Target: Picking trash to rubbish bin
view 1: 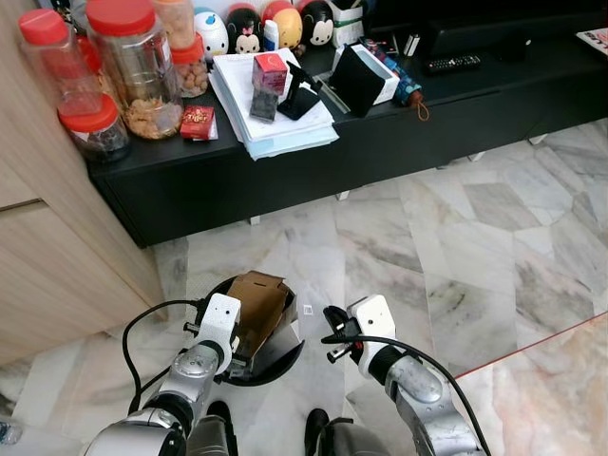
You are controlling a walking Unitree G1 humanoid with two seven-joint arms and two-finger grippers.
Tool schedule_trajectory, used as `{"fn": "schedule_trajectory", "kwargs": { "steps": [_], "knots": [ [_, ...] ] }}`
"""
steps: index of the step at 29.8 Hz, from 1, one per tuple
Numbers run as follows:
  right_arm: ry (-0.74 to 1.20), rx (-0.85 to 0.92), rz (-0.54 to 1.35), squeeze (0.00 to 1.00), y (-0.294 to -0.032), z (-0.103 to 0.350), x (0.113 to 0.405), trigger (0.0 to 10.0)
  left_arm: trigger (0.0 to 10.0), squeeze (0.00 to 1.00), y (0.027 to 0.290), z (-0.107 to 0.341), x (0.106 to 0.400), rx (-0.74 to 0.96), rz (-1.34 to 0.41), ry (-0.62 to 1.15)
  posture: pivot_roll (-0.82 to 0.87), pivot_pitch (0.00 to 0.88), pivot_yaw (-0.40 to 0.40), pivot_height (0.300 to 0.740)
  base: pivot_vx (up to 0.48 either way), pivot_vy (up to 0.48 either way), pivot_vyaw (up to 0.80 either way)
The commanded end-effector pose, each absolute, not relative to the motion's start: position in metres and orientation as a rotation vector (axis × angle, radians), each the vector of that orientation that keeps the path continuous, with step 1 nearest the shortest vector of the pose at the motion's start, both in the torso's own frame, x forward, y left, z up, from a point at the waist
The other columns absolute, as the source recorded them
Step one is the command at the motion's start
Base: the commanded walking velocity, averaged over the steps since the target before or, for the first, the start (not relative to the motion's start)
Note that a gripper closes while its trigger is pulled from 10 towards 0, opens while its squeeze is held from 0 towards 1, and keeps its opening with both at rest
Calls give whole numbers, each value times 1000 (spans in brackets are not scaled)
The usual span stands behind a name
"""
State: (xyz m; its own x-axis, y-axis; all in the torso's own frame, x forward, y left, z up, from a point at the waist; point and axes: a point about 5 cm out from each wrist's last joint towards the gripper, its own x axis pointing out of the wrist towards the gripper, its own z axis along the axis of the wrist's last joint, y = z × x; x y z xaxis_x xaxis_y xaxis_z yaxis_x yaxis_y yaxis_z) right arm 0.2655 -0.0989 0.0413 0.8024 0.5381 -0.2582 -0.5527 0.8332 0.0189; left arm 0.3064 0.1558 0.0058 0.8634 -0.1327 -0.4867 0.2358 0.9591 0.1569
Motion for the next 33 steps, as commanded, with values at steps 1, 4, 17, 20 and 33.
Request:
{"fn": "schedule_trajectory", "kwargs": {
  "steps": [1, 4, 17, 20, 33],
  "knots": [
    [287, -55, 572, 0, -105, 36, 261, 10000, 10000, 0, 154, -4, 298, 225, -209, 533, -8, 302, -145, 740, 0, 0, 0],
    [287, -55, 572, 0, -105, 36, 261, 10000, 10000, 0, 154, -4, 298, 225, -209, 533, -8, 302, -145, 740, 0, 0, 0],
    [287, -55, 572, 0, -105, 36, 261, 10000, 10000, 0, 154, -4, 298, 225, -209, 533, -8, 302, -145, 740, 0, 0, 0],
    [287, -55, 572, 0, -105, 36, 261, 10000, 10000, 0, 154, -4, 298, 225, -209, 533, -8, 302, -145, 740, 0, 0, 0],
    [301, -36, 573, 0, -97, 40, 259, 10000, 10000, 0, 164, 23, 319, 305, -111, 373, 14, 297, -128, 740, 0, 0, 0]
  ]
}}
